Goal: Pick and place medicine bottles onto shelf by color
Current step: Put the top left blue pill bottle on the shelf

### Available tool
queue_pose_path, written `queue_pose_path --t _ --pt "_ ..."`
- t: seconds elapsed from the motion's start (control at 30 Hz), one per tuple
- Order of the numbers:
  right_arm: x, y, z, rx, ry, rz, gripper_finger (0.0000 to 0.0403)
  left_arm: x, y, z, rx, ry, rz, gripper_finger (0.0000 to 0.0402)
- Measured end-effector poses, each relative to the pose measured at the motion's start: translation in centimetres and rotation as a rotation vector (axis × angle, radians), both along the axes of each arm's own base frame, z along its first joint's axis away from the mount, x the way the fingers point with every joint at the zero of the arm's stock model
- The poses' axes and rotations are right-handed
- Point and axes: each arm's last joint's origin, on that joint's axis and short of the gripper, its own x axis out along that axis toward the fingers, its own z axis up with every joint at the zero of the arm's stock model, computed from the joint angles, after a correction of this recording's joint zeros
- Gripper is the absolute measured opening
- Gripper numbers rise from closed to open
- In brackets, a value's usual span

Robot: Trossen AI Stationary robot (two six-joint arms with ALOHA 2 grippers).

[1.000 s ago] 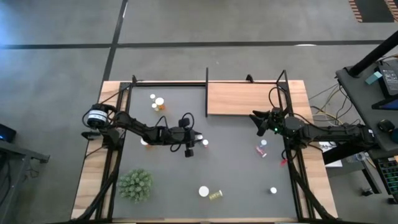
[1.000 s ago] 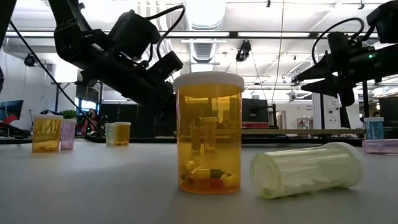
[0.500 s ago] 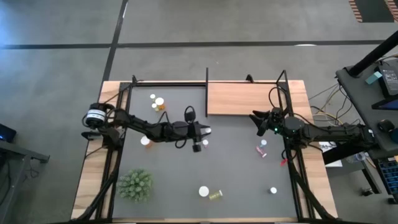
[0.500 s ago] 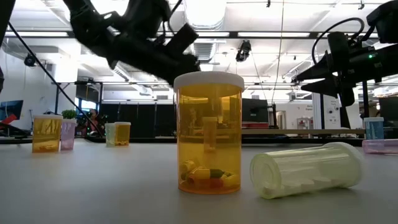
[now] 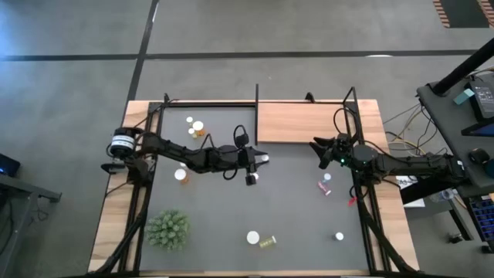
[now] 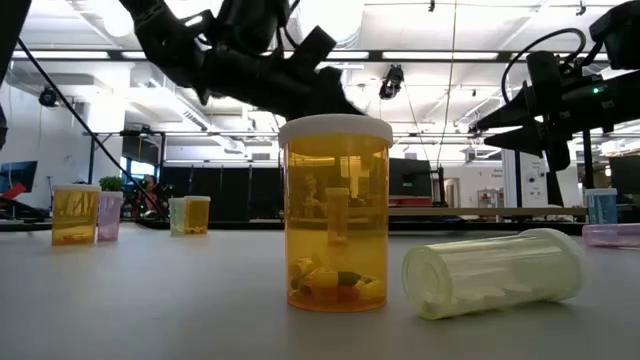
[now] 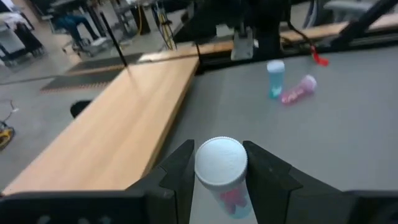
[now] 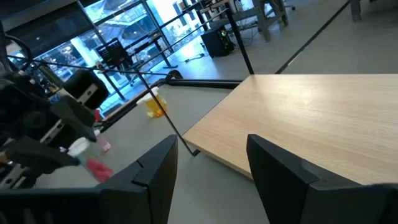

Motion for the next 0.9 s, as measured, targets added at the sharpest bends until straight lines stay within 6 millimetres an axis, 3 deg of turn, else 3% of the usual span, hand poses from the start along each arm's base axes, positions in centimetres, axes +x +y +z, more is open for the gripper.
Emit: queue_pose_path --t 0.4,0.9 --pt "0.0 0.0 -0.1 -0.001 0.007 -0.007 0.0183 4.6 0.1 -3.2 -0.009 0.055 -0.029 0.0103" --pt "-0.1 -0.2 0.2 -0.019 -0.019 -0.077 0.0183 7.6 0.9 -3.2 -0.008 0.016 -0.008 0.0103"
